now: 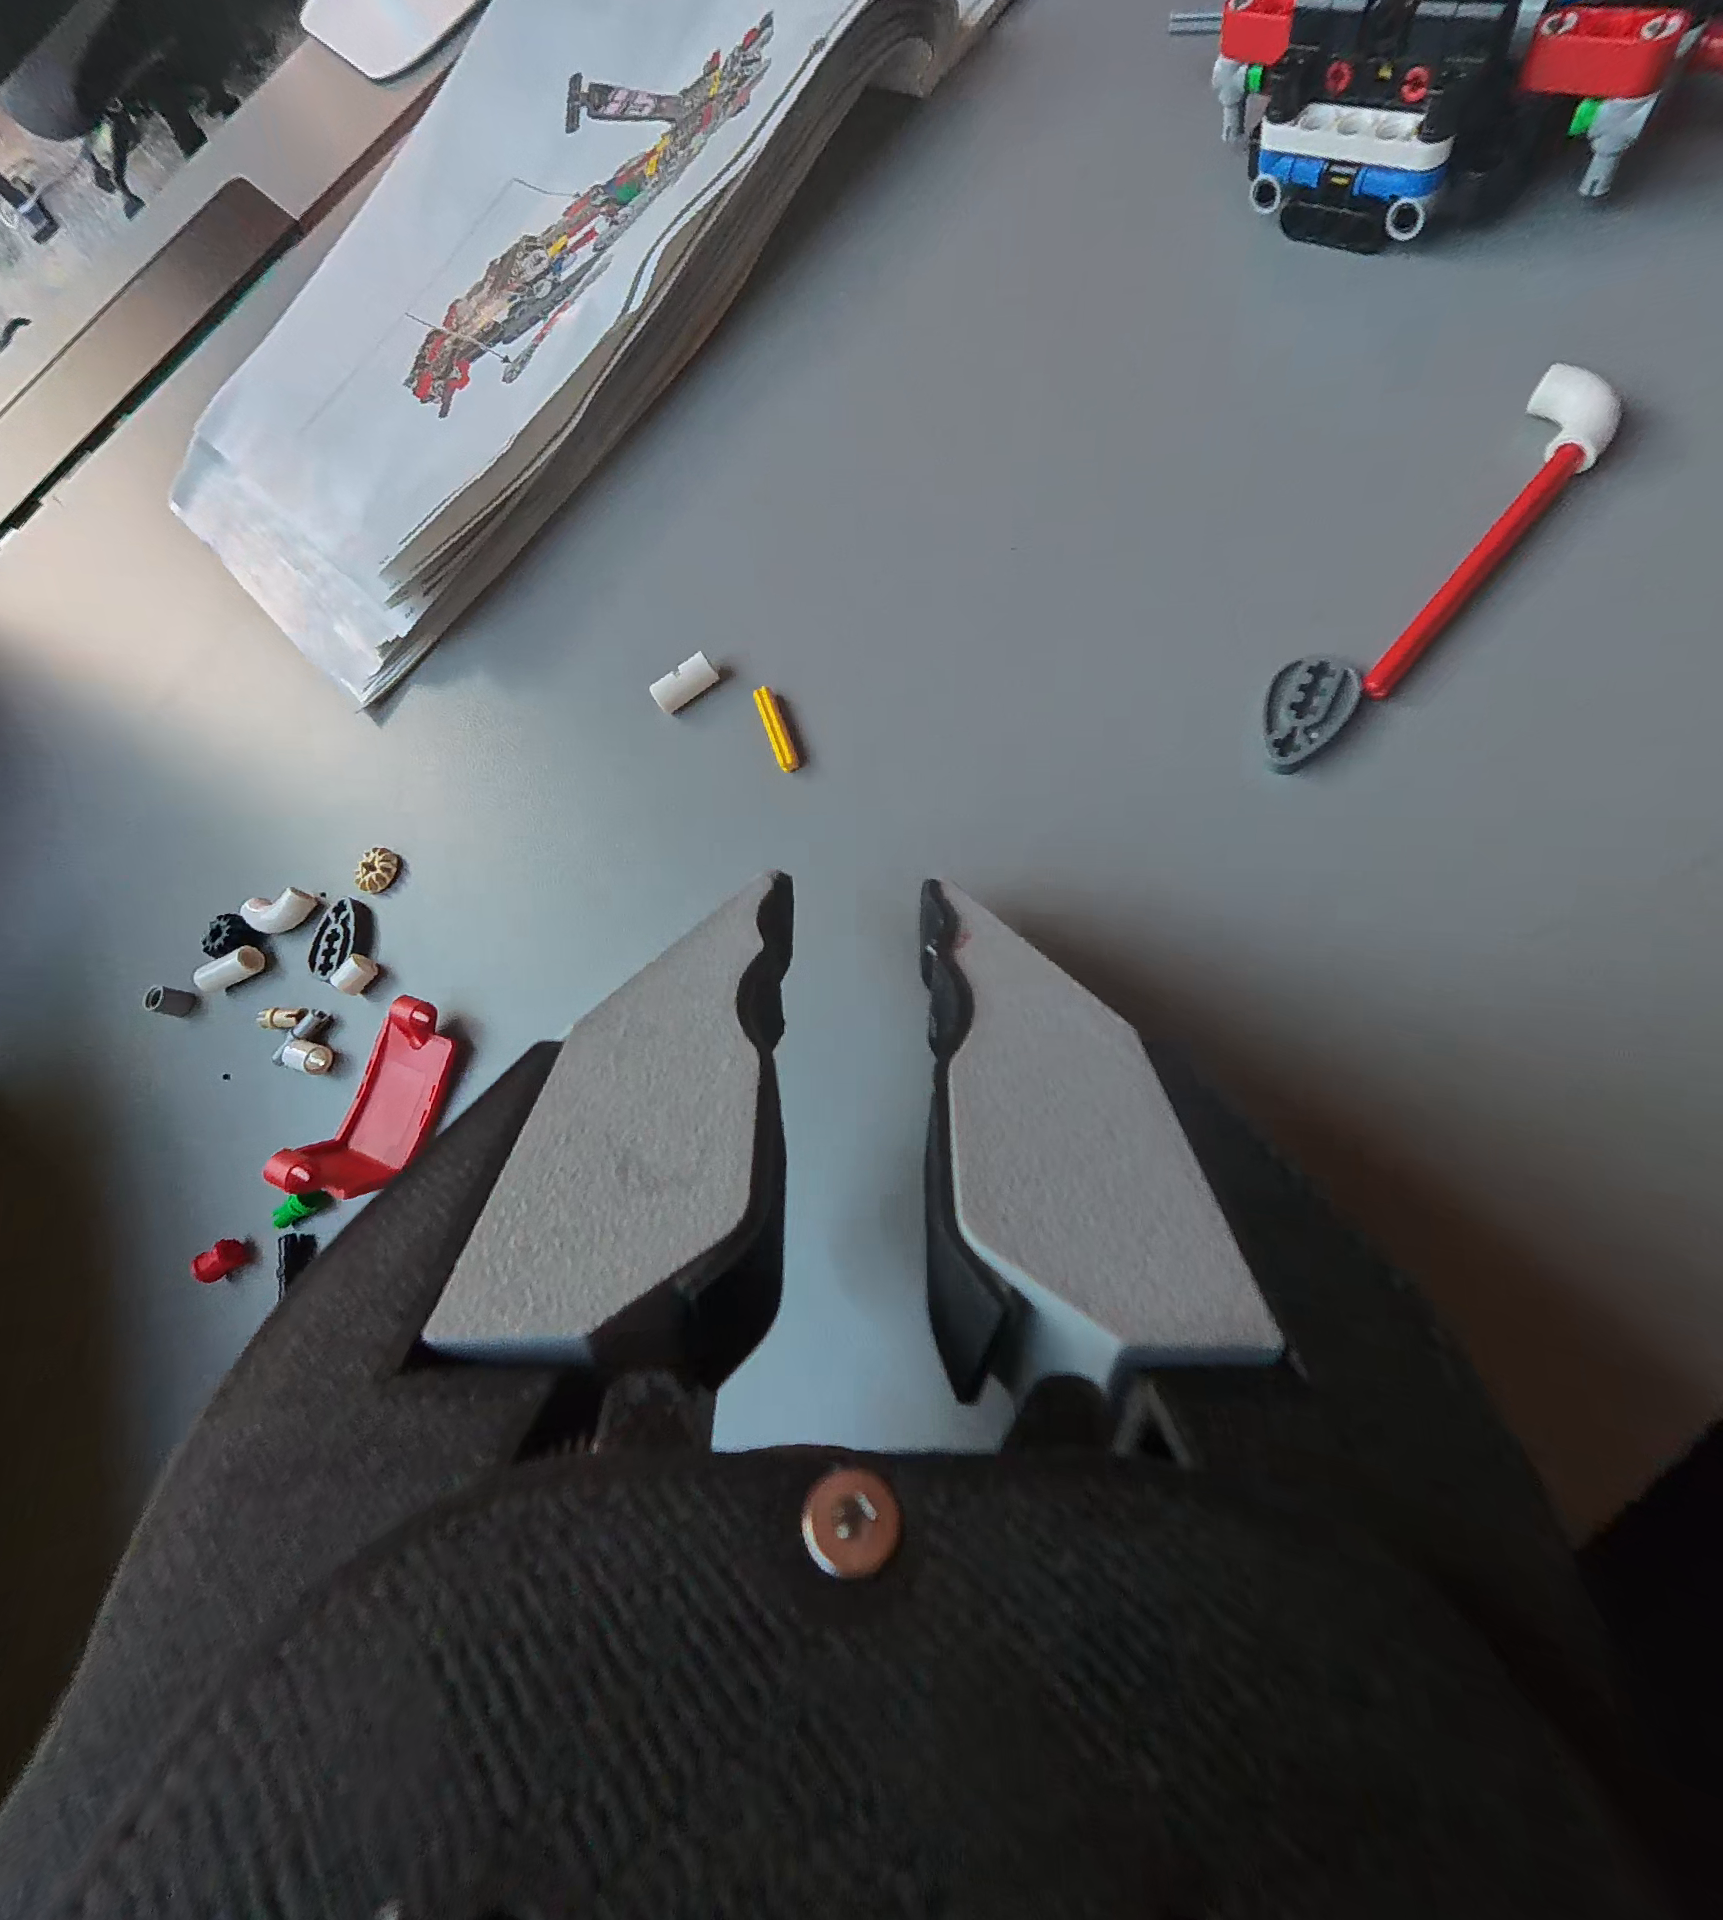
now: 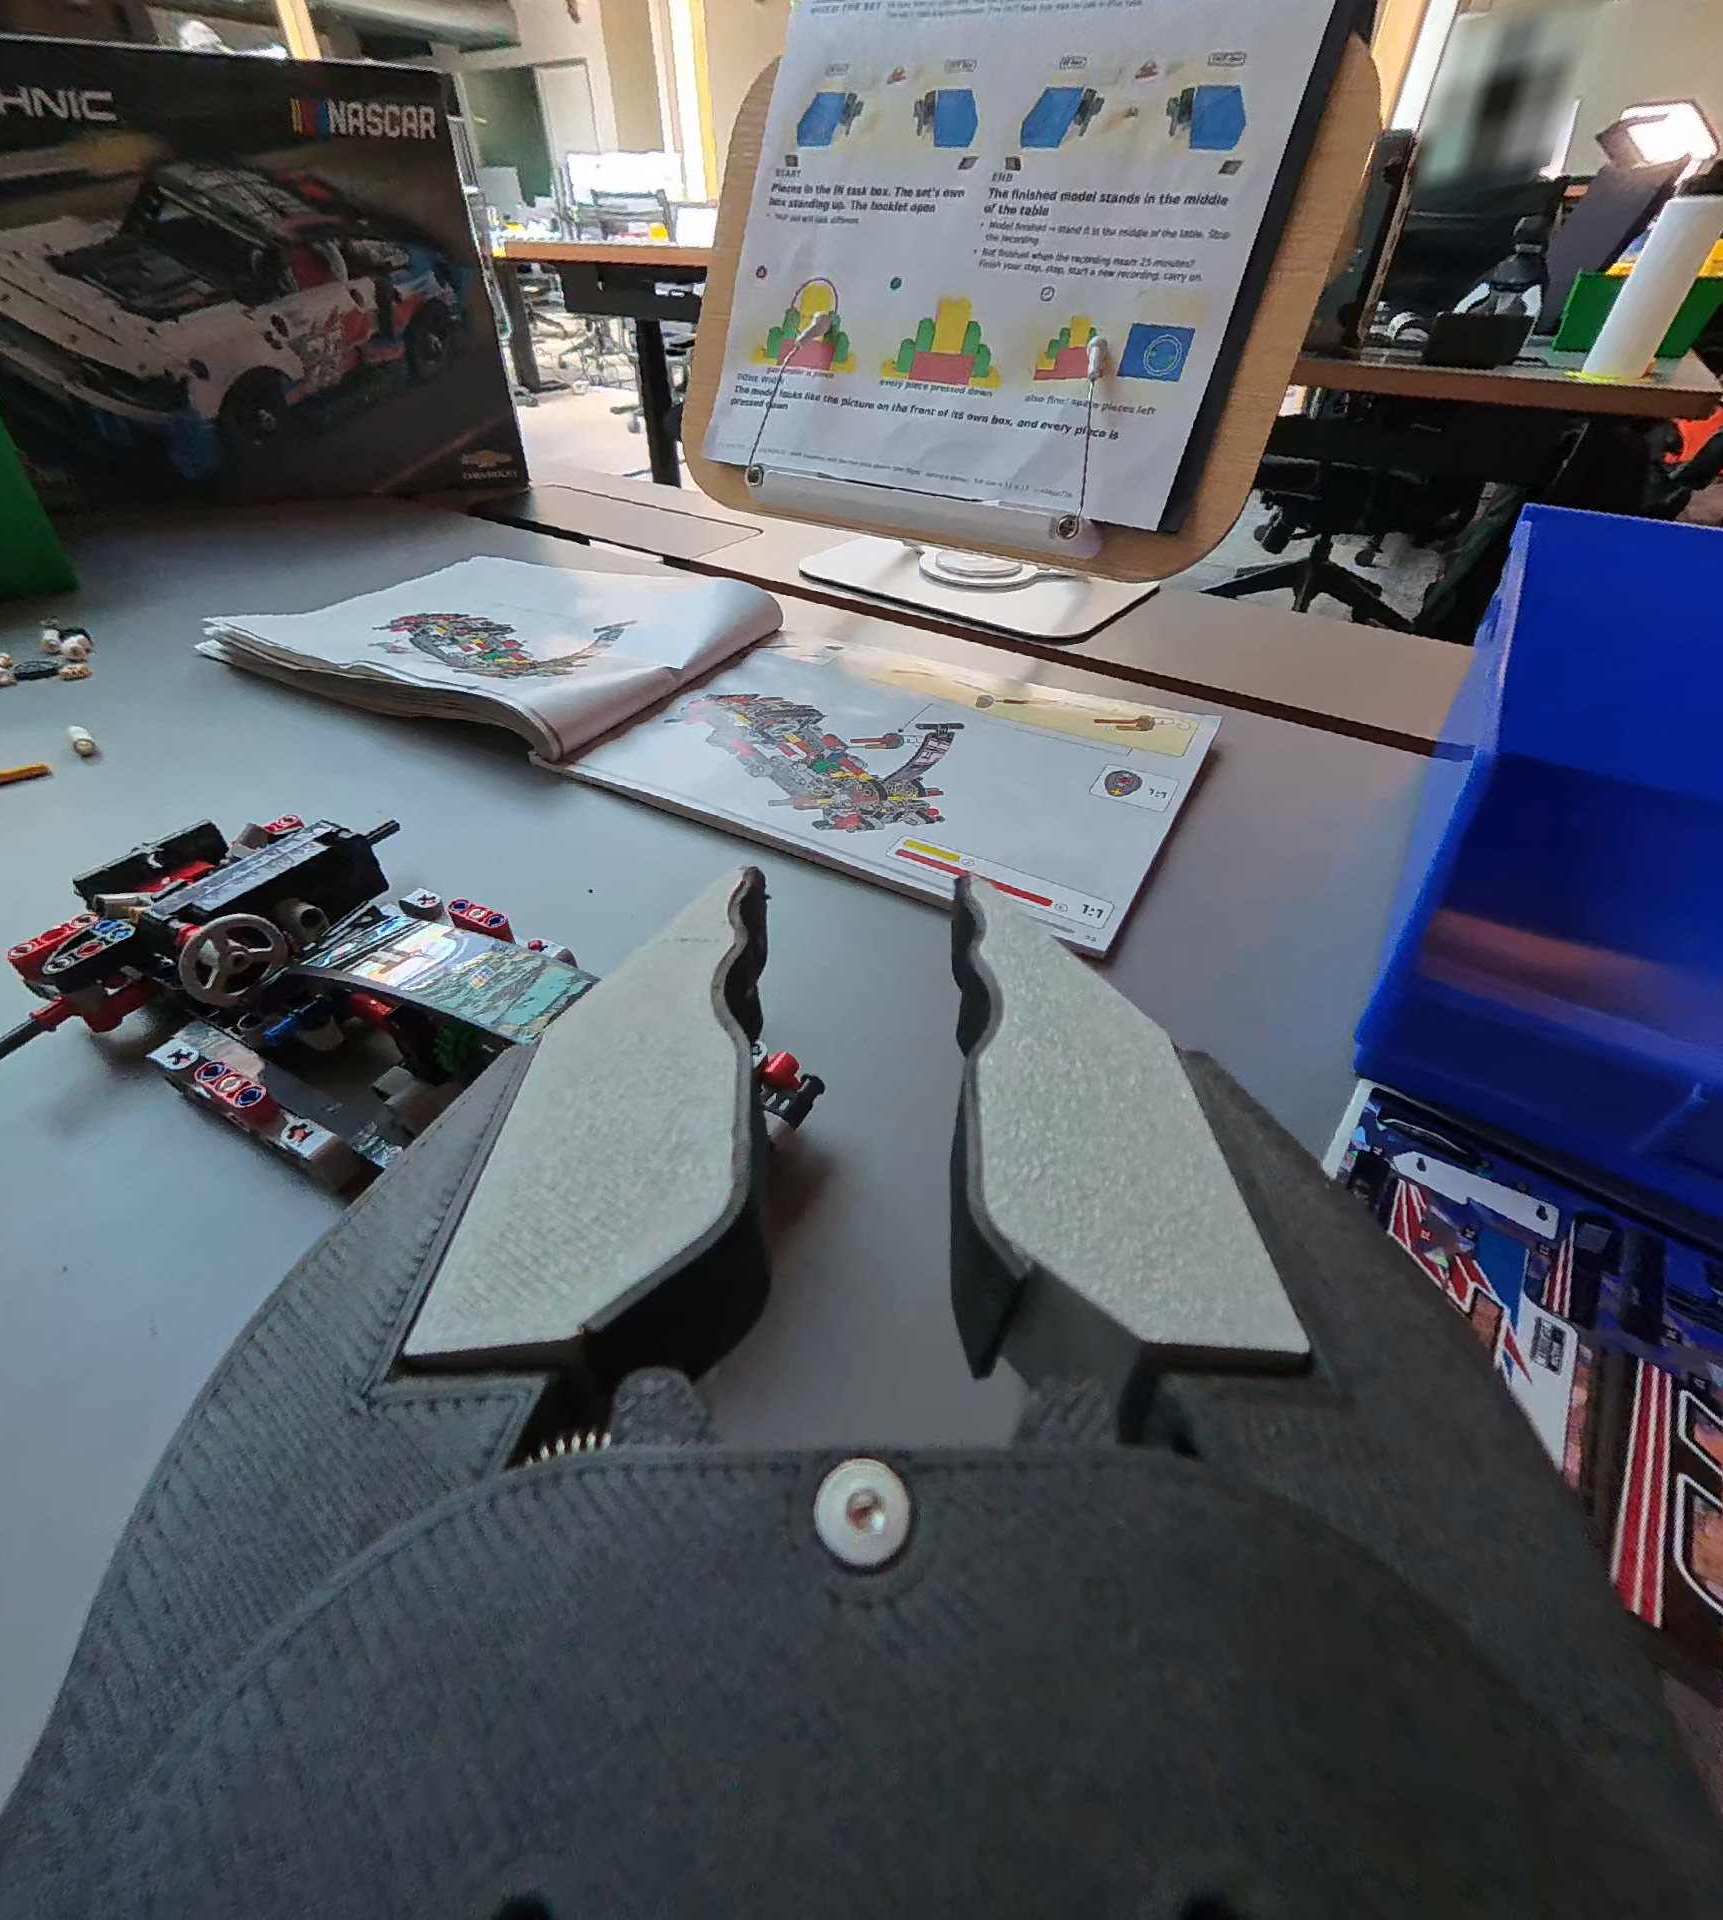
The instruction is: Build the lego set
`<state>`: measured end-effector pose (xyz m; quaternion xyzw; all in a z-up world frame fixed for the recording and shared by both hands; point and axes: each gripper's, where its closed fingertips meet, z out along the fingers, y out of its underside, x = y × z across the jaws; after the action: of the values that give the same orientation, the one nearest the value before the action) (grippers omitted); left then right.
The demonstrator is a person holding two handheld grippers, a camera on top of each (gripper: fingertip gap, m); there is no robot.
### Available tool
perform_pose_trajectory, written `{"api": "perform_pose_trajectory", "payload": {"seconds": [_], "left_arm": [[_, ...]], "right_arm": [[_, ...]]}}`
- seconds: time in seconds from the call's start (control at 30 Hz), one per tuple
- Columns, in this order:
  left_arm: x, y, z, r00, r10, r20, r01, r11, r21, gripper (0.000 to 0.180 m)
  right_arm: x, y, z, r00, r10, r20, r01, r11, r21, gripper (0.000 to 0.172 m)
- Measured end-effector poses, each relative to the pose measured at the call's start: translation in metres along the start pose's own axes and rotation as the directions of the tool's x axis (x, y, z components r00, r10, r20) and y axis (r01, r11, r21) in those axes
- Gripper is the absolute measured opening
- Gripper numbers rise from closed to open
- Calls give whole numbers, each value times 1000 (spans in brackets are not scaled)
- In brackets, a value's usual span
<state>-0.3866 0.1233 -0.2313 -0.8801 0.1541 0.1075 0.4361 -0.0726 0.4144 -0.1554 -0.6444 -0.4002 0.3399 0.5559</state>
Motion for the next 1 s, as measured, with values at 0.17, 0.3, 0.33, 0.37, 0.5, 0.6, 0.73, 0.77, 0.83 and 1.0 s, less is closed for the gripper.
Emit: {"api": "perform_pose_trajectory", "payload": {"seconds": [0.17, 0.3, 0.33, 0.37, 0.5, 0.6, 0.73, 0.77, 0.83, 1.0], "left_arm": [[0, -2, -2, 999, -33, -30, 33, 999, 20, 22], [-3, -4, -5, 998, -60, -28, 61, 997, 47, 23], [-3, -5, -5, 998, -60, -29, 61, 997, 55, 22], [-3, -6, -6, 998, -59, -31, 61, 996, 59, 22], [0, -2, -3, 997, -51, -53, 53, 998, 30, 23], [4, -2, -2, 997, -36, -66, 38, 999, 21, 23], [8, -3, 0, 994, -23, -106, 25, 999, 23, 22], [8, -5, 1, 993, -22, -113, 26, 999, 30, 22], [9, -9, 5, 990, -22, -137, 27, 999, 38, 22], [12, -15, 13, 983, -7, -181, 14, 999, 39, 22]], "right_arm": [[2, 1, 4, 1000, -1, 8, 1, 1000, -3, 31], [2, -1, 7, 1000, -9, 19, 9, 1000, 1, 30], [2, -1, 8, 1000, -11, 22, 11, 1000, 1, 30], [2, -1, 8, 1000, -14, 24, 14, 1000, 1, 30], [1, -2, 8, 1000, -13, 29, 13, 1000, 10, 29], [3, -3, 7, 1000, -1, 30, 1, 1000, 18, 29], [4, -2, 2, 1000, 11, 26, -12, 1000, 23, 29], [3, -3, 0, 999, 17, 28, -18, 999, 28, 30], [2, -3, -4, 999, 24, 33, -25, 999, 36, 29], [3, -1, -14, 1000, -7, 14, 6, 999, 37, 27]]}}
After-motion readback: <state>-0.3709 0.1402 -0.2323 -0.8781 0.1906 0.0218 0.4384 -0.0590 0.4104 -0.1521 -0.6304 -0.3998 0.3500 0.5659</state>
